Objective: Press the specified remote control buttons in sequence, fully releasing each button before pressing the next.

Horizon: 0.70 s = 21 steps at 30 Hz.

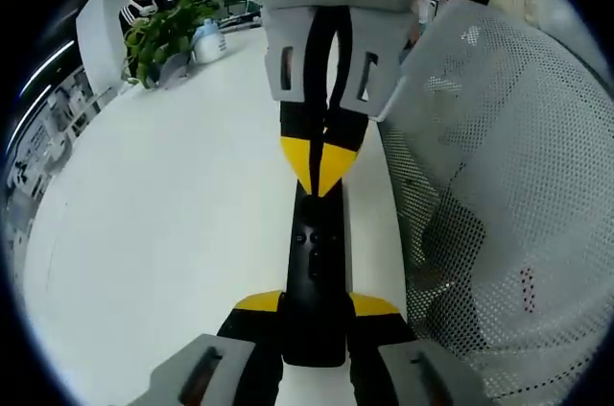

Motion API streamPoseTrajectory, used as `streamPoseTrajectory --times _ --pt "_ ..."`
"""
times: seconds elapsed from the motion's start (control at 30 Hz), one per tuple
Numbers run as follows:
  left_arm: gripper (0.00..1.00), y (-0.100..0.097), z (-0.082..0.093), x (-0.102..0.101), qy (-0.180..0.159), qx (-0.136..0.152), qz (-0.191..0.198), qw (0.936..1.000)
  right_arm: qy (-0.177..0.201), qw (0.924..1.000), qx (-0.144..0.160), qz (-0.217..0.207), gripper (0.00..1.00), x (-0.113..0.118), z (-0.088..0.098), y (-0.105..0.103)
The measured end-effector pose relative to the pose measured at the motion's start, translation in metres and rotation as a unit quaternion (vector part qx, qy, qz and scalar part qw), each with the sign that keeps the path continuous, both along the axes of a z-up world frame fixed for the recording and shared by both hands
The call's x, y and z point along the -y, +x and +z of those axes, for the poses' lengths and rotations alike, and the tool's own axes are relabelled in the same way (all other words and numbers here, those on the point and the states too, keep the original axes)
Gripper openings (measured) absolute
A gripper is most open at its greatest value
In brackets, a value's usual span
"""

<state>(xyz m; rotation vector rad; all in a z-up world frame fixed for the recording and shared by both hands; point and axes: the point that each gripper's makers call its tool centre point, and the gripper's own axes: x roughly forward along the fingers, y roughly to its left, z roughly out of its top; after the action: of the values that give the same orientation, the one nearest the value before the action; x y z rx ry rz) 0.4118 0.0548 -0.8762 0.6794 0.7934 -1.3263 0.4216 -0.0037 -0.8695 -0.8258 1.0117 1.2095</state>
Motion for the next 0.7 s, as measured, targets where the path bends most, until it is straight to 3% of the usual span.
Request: streamPoseTrajectory --times 0.3,0.4,0.47,0.7 --pt "0.25 0.0001 -0.0002 -0.0002 0.003 -0.001 0.001 1.0000 0.036 0.9990 0.024 -0.010 0.00 0.0007 0.0011 -0.0005" --pt "0.24 0.0001 -0.0005 -0.0001 0.005 -0.001 0.003 1.0000 0.053 0.9974 0.036 -0.031 0.00 0.0005 0.0017 -0.0003" --pt "0.24 0.0001 -0.0005 -0.0001 0.006 -0.002 0.005 1.0000 0.059 0.9961 0.035 -0.055 0.00 0.0001 0.0019 0.0001" --pt "0.24 0.0002 -0.0005 -0.0003 0.007 -0.005 0.010 0.9999 0.071 0.9954 0.031 -0.057 0.01 -0.0026 0.0027 -0.0070"
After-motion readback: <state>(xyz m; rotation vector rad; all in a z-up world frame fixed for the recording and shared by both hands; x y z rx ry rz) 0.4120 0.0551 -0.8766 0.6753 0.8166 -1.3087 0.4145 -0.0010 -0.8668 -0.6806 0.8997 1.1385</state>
